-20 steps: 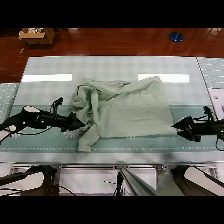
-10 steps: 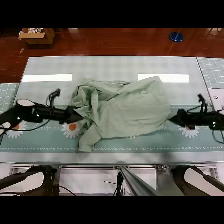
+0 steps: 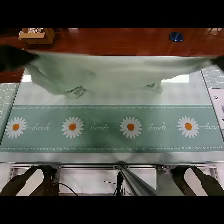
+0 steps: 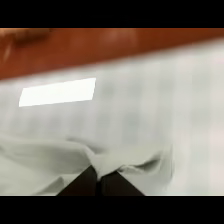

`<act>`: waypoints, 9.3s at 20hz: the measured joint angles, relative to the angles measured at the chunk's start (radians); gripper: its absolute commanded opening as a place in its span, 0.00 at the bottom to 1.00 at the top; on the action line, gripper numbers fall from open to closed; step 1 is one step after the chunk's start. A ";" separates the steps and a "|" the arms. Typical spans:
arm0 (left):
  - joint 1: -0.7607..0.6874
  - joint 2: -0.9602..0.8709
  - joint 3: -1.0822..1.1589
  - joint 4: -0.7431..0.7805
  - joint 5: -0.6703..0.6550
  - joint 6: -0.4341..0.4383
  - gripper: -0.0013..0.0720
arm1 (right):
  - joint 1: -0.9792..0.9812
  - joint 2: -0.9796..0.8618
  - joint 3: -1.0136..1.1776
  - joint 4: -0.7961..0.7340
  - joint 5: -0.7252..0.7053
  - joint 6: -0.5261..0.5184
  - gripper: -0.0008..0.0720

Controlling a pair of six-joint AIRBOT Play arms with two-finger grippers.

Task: Fold the shirts.

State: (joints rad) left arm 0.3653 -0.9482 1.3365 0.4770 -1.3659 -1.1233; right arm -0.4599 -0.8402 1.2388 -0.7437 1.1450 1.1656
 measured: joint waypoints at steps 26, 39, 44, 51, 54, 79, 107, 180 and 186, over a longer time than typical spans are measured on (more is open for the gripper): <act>0.112 0.409 0.696 0.463 -0.442 -0.373 0.05 | 0.059 0.270 0.693 -0.482 0.644 0.354 0.07; 0.024 0.236 -0.076 0.372 -0.270 -0.219 0.05 | 0.269 -0.131 0.209 -0.571 0.422 0.293 0.07; -0.119 0.002 -0.121 0.352 0.001 -0.137 0.05 | 0.335 -0.301 0.198 -0.576 0.113 0.292 0.07; -0.288 -0.286 -0.131 0.347 0.448 -0.082 0.05 | 0.354 -0.473 0.196 -0.575 -0.262 0.301 0.07; -0.338 -0.378 -0.131 0.347 0.606 -0.071 0.05 | 0.356 -0.548 0.196 -0.570 -0.370 0.301 0.07; -0.278 -0.617 -0.051 0.431 0.328 0.044 0.05 | 0.267 -0.761 0.195 -0.521 -0.202 0.289 0.07; 0.085 -0.224 -0.589 0.387 -0.084 -0.022 0.76 | 0.021 -0.509 -0.056 -0.656 0.308 0.132 0.78; -0.189 -0.586 -0.089 0.108 0.320 0.002 0.05 | 0.210 -0.628 -0.065 0.053 -0.465 -0.084 0.07; -0.198 -0.751 0.058 0.082 0.295 0.000 0.05 | 0.227 -0.727 -0.054 0.053 -0.533 -0.085 0.07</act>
State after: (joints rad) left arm 0.1669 -1.6993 1.3945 0.5587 -1.0706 -1.1233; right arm -0.2325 -1.5673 1.1851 -0.6907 0.6125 1.0809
